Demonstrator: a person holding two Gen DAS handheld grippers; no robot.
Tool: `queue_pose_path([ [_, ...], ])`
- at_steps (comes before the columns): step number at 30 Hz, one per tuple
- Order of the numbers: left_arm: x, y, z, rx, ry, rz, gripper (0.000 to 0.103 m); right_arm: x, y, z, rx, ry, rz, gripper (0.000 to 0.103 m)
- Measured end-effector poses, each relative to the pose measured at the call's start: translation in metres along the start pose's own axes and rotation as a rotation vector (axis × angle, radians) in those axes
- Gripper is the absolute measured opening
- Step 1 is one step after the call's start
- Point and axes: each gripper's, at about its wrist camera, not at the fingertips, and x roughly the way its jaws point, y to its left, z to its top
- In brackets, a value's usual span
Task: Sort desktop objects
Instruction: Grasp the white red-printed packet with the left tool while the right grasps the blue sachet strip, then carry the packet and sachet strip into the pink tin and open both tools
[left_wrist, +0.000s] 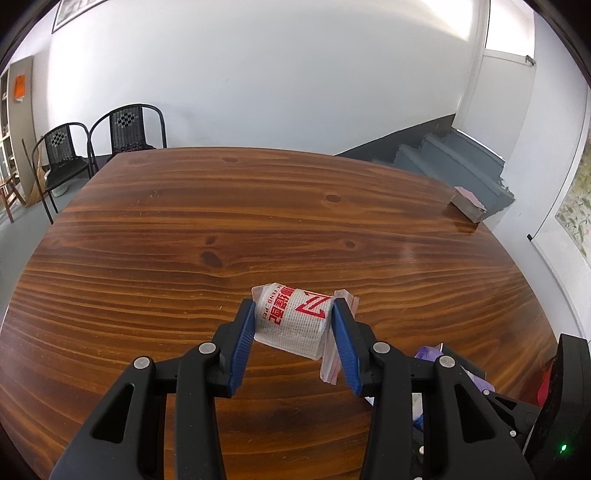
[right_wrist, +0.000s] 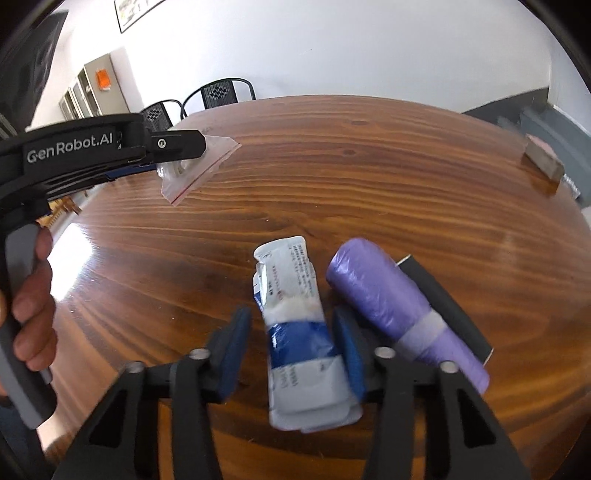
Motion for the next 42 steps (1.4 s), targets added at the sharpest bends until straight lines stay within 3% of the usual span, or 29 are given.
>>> queue_pose_path([
  [8, 0.0, -0.006, -0.002, 0.009, 0.004, -0.005, 0.045, -0.01, -0.001, -0.014, 0.033, -0.023, 0.026, 0.034],
  [15, -0.006, -0.018, -0.003, 0.035, -0.002, -0.029, 0.045, -0.05, -0.002, -0.028, 0.071, -0.095, 0.07, 0.034],
  [24, -0.009, -0.04, -0.009, 0.088, 0.0, -0.061, 0.045, -0.098, -0.031, -0.063, 0.225, -0.164, 0.062, 0.034],
  [33, -0.023, -0.064, -0.014, 0.151, -0.022, -0.093, 0.045, -0.149, -0.038, -0.1, 0.295, -0.222, 0.014, 0.034],
  [42, -0.032, -0.089, -0.023, 0.211, -0.028, -0.13, 0.045, -0.207, -0.069, -0.136, 0.38, -0.326, -0.152, 0.034],
])
